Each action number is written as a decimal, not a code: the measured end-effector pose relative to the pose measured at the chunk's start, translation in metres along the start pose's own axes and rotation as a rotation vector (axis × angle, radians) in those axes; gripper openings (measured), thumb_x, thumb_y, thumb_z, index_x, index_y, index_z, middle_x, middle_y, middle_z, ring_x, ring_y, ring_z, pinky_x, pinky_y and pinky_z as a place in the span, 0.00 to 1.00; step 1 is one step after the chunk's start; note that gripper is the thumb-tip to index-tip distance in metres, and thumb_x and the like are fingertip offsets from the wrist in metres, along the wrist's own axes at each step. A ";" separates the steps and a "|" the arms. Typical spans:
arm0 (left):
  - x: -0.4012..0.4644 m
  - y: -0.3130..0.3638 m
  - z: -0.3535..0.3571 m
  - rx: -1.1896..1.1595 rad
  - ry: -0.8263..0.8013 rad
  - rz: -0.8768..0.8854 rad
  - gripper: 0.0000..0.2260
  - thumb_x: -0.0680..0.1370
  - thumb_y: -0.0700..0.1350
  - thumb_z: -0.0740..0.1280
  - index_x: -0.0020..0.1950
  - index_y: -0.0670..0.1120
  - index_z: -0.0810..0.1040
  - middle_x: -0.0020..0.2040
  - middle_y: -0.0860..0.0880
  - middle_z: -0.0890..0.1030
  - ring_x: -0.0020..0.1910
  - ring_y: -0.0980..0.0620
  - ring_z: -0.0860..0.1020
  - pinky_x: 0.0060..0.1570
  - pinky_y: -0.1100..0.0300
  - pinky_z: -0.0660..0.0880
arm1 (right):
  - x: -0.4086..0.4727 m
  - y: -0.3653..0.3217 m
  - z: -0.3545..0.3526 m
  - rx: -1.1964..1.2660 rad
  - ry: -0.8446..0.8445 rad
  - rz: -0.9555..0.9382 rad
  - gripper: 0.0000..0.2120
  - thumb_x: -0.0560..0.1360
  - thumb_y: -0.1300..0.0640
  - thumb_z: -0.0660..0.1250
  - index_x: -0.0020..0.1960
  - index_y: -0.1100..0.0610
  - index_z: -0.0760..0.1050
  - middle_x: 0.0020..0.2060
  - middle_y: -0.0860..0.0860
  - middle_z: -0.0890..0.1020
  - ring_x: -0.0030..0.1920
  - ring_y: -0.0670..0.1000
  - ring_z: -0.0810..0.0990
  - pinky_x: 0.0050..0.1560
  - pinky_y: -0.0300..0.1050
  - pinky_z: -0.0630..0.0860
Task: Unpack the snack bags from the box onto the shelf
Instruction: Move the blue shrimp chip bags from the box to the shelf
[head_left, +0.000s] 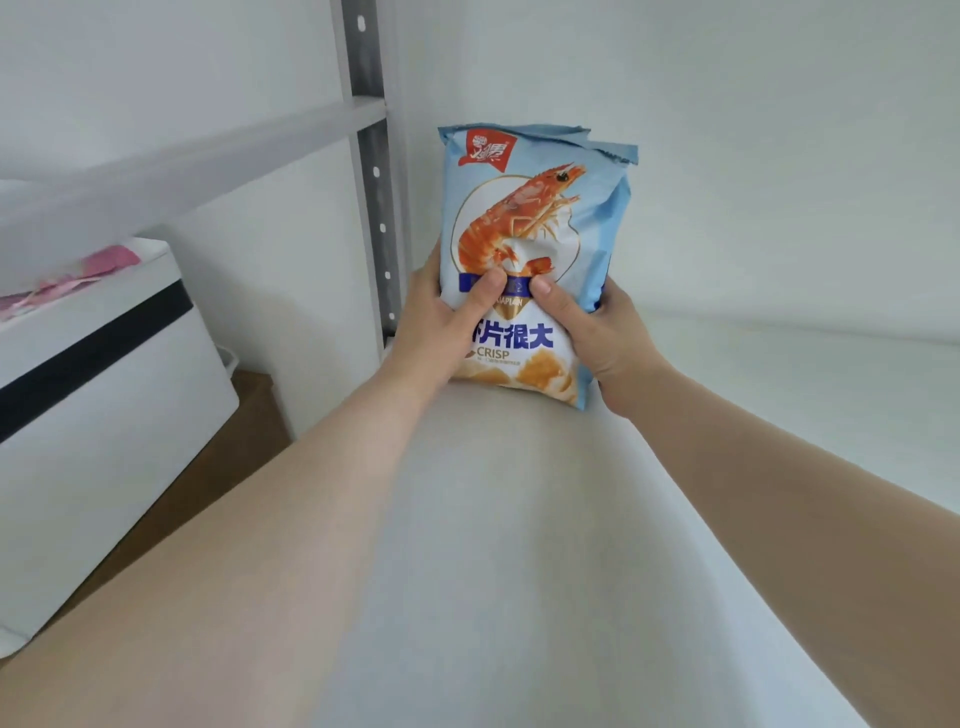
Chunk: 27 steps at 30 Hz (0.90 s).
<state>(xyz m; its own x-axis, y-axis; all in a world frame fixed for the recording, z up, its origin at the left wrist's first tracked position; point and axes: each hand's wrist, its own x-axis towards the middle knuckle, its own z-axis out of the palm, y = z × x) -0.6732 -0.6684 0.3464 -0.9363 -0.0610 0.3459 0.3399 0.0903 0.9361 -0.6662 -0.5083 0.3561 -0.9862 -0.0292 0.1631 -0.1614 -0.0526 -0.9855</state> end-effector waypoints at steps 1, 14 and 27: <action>0.010 -0.002 -0.002 0.028 -0.001 0.005 0.21 0.76 0.53 0.69 0.66 0.48 0.72 0.55 0.50 0.82 0.49 0.56 0.82 0.44 0.63 0.80 | 0.010 0.002 0.001 -0.009 0.003 -0.012 0.12 0.73 0.55 0.73 0.55 0.52 0.76 0.42 0.46 0.86 0.40 0.45 0.86 0.37 0.36 0.79; 0.052 -0.022 -0.003 -0.032 0.021 -0.003 0.22 0.77 0.49 0.68 0.69 0.48 0.69 0.55 0.52 0.82 0.49 0.56 0.83 0.46 0.59 0.81 | 0.065 0.016 0.004 -0.090 0.102 -0.087 0.39 0.66 0.40 0.76 0.72 0.51 0.66 0.62 0.49 0.79 0.58 0.46 0.81 0.54 0.45 0.80; 0.043 -0.030 -0.005 0.000 -0.088 0.015 0.34 0.66 0.37 0.78 0.69 0.48 0.68 0.56 0.56 0.81 0.53 0.62 0.80 0.46 0.70 0.76 | 0.104 -0.069 0.009 -0.207 0.368 -0.124 0.30 0.71 0.39 0.73 0.28 0.52 0.55 0.25 0.48 0.61 0.26 0.50 0.59 0.27 0.41 0.57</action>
<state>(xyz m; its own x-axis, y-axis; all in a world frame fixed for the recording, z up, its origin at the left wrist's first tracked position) -0.7235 -0.6793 0.3336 -0.9352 0.0281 0.3529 0.3539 0.0905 0.9309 -0.7573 -0.5169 0.4413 -0.9002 0.3246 0.2904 -0.2470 0.1687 -0.9542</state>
